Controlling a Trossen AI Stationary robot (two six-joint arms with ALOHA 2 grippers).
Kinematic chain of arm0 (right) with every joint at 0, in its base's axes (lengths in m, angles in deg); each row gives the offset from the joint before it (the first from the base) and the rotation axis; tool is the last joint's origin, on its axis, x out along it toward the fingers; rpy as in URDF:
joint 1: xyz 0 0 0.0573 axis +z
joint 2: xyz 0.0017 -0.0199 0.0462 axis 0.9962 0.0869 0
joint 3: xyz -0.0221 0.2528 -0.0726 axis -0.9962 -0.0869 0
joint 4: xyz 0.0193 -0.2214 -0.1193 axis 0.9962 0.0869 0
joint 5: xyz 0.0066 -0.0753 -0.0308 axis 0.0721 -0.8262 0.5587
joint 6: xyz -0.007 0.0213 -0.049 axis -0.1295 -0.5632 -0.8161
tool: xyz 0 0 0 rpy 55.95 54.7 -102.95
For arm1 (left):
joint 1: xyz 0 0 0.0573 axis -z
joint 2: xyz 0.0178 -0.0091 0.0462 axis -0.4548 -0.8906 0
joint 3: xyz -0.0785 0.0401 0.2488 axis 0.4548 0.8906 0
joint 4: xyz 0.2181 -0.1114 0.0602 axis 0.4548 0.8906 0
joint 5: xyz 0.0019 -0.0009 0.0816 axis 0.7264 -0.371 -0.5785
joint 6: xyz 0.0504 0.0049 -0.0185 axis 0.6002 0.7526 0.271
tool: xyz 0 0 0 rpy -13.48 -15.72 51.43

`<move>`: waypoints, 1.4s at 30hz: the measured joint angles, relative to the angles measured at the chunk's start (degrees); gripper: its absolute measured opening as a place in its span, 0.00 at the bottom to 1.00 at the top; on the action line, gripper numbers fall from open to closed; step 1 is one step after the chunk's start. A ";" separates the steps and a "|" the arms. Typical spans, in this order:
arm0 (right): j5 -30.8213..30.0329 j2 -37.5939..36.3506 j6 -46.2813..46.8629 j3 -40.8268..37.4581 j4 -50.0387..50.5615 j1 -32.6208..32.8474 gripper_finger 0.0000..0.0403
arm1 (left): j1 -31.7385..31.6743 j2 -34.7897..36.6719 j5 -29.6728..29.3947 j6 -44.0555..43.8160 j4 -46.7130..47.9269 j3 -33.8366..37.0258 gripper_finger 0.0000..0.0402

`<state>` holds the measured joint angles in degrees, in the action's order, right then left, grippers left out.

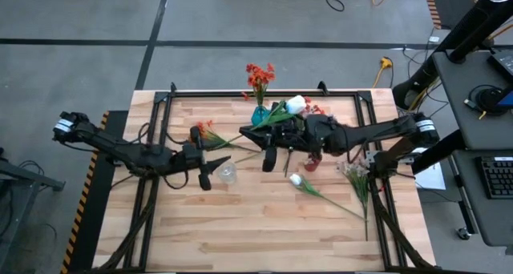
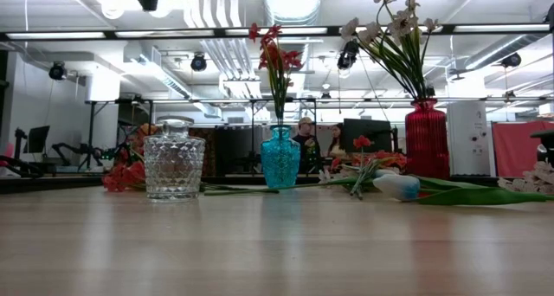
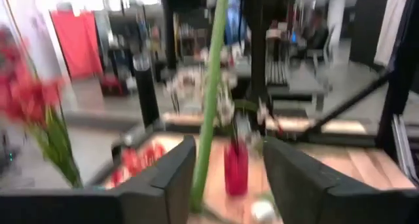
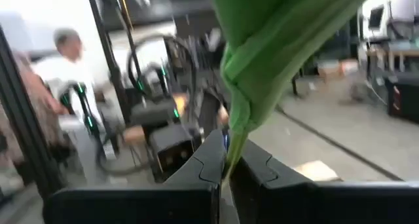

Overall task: Sort flowers into vase by color
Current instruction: Put the top left white flower into the transparent vase

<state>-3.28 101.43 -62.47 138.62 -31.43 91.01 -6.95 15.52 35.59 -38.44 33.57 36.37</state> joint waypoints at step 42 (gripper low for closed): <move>-3.02 32.23 -5.37 37.10 44.33 1.55 0.03 | -0.05 19.46 -15.50 -21.72 56.44 -5.56 0.45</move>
<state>-6.30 133.66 -67.84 175.73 12.90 92.57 -7.00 34.98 20.10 -60.16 90.00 30.81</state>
